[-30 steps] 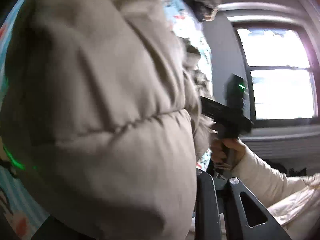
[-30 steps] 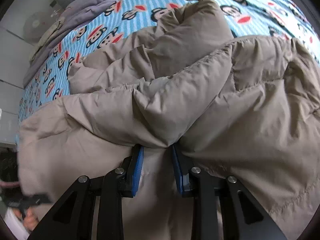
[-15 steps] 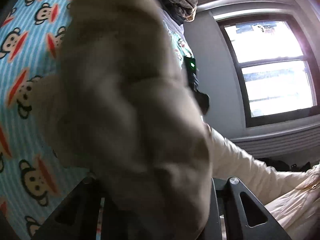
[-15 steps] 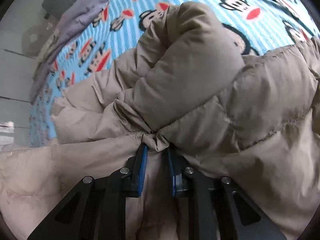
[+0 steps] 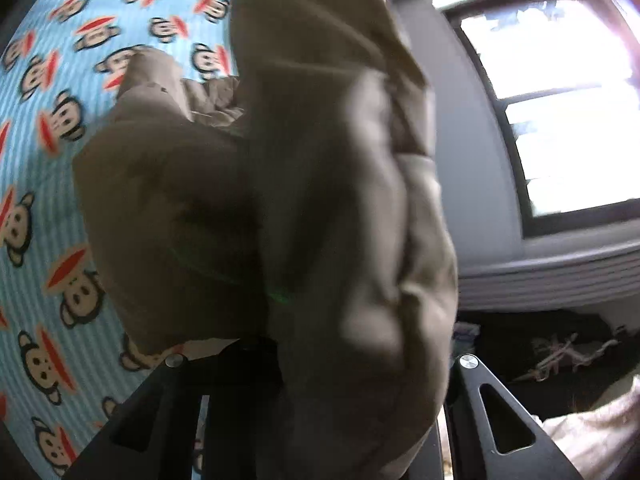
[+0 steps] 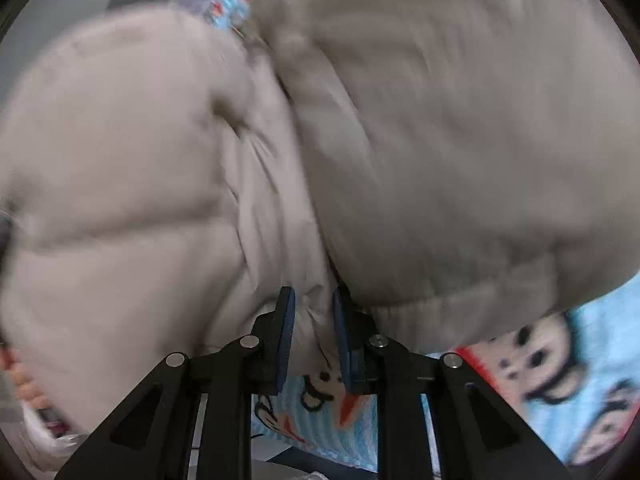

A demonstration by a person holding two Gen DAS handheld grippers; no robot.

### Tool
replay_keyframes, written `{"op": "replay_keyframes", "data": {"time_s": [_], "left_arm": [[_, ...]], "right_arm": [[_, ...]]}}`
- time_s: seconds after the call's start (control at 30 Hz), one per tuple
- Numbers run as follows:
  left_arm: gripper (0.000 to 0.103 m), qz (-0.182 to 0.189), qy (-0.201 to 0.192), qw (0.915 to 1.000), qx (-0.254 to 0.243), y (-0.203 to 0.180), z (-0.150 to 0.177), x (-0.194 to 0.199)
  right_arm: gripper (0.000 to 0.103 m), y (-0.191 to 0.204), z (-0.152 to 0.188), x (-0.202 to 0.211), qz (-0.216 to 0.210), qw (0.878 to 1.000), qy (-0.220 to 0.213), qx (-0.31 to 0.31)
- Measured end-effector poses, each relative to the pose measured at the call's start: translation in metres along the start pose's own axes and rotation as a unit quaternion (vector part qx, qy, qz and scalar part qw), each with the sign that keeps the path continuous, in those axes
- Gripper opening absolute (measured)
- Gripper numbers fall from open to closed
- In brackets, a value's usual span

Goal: Fold large clothes
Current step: 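Grasp the folded jacket edge with both tools and lift it, then fold the lifted jacket edge over onto the bundle with both tools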

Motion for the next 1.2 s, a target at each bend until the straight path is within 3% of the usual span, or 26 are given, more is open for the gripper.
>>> {"op": "replay_keyframes", "data": {"time_s": [0.07, 0.17, 0.2, 0.3, 0.33, 0.37, 0.4, 0.43, 0.57, 0.6, 0.67, 0.77, 0.83, 0.87, 0.9, 0.93, 0.97, 1.0, 1.07, 1.13, 1.2], "left_arm": [[0.034, -0.028, 0.014, 0.9989, -0.034, -0.031, -0.006, -0.024], [0.076, -0.021, 0.015, 0.9975, -0.065, -0.070, -0.014, -0.056], [0.079, -0.014, 0.019, 0.9969, -0.075, -0.081, -0.017, -0.067], [0.079, 0.002, 0.034, 0.9949, -0.095, -0.100, -0.029, -0.106], [0.079, 0.005, 0.043, 0.9944, -0.096, -0.103, -0.030, -0.121], [0.079, 0.004, 0.050, 0.9942, -0.095, -0.105, -0.032, -0.133], [0.079, -0.001, 0.061, 0.9936, -0.095, -0.108, -0.035, -0.154], [0.079, -0.008, 0.068, 0.9931, -0.095, -0.108, -0.035, -0.167], [0.079, -0.034, 0.082, 0.9897, -0.113, -0.113, -0.035, -0.207], [0.079, -0.040, 0.082, 0.9887, -0.120, -0.111, -0.033, -0.195], [0.079, -0.054, 0.083, 0.9862, -0.133, -0.116, -0.035, -0.201], [0.079, -0.075, 0.088, 0.9820, -0.150, -0.119, -0.031, -0.219], [0.079, -0.087, 0.086, 0.9789, -0.164, -0.131, -0.037, -0.220], [0.079, -0.089, 0.073, 0.9775, -0.177, -0.138, -0.037, -0.210], [0.079, -0.092, 0.050, 0.9761, -0.191, -0.132, -0.044, -0.182], [0.079, -0.102, 0.021, 0.9732, -0.205, -0.135, -0.047, -0.168], [0.079, -0.121, -0.013, 0.9679, -0.220, -0.138, -0.048, -0.149], [0.079, -0.157, -0.060, 0.9563, -0.239, -0.134, -0.055, -0.132], [0.079, -0.209, -0.104, 0.9383, -0.255, -0.121, -0.062, -0.113], [0.079, -0.262, -0.109, 0.9268, -0.246, -0.093, -0.071, -0.114], [0.079, -0.289, -0.095, 0.9265, -0.221, -0.062, -0.081, -0.129]], "right_arm": [[0.020, -0.008, -0.002, -0.004, -0.015, 1.000, -0.004, -0.017], [0.021, -0.017, -0.003, 0.009, -0.051, 0.998, -0.003, -0.040], [0.021, -0.019, -0.003, 0.019, -0.056, 0.998, -0.010, -0.041], [0.021, -0.032, 0.000, 0.066, -0.058, 0.996, -0.055, -0.043], [0.027, -0.037, 0.001, 0.079, -0.051, 0.995, -0.068, -0.045], [0.036, -0.046, 0.004, 0.100, -0.032, 0.994, -0.090, -0.046], [0.055, -0.054, 0.006, 0.118, -0.012, 0.993, -0.109, -0.047], [0.067, -0.059, 0.009, 0.131, 0.001, 0.991, -0.124, -0.047], [0.069, -0.071, 0.031, 0.183, 0.022, 0.983, -0.175, -0.043], [0.073, -0.069, 0.038, 0.194, 0.018, 0.981, -0.188, -0.040], [0.082, -0.059, 0.041, 0.201, 0.005, 0.979, -0.204, -0.029], [0.082, -0.042, 0.036, 0.201, -0.003, 0.978, -0.209, 0.003], [0.082, -0.035, 0.026, 0.193, 0.015, 0.977, -0.212, 0.017], [0.082, -0.031, 0.015, 0.186, 0.028, 0.976, -0.215, 0.021], [0.063, -0.032, 0.011, 0.185, 0.041, 0.974, -0.222, 0.019], [0.021, -0.034, 0.007, 0.177, 0.057, 0.972, -0.228, 0.015], [0.016, -0.036, 0.001, 0.174, 0.063, 0.972, -0.227, 0.011], [0.016, -0.041, -0.003, 0.175, 0.072, 0.969, -0.235, 0.001], [0.015, -0.051, -0.002, 0.178, 0.078, 0.967, -0.241, -0.009], [0.015, -0.065, 0.001, 0.180, 0.081, 0.968, -0.238, -0.020], [0.015, -0.080, 0.005, 0.178, 0.076, 0.969, -0.232, -0.040]]}}
Point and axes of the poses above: each gripper's, at about its wrist camera, not at the fingertips, and x roughly against the way its jaws point, y to its left, z to its underside, the point moved 5 cm from there along -x, roughly the way its jaws point, and after that the axes turned 3 degrees about -z, right-handed, at the moved point
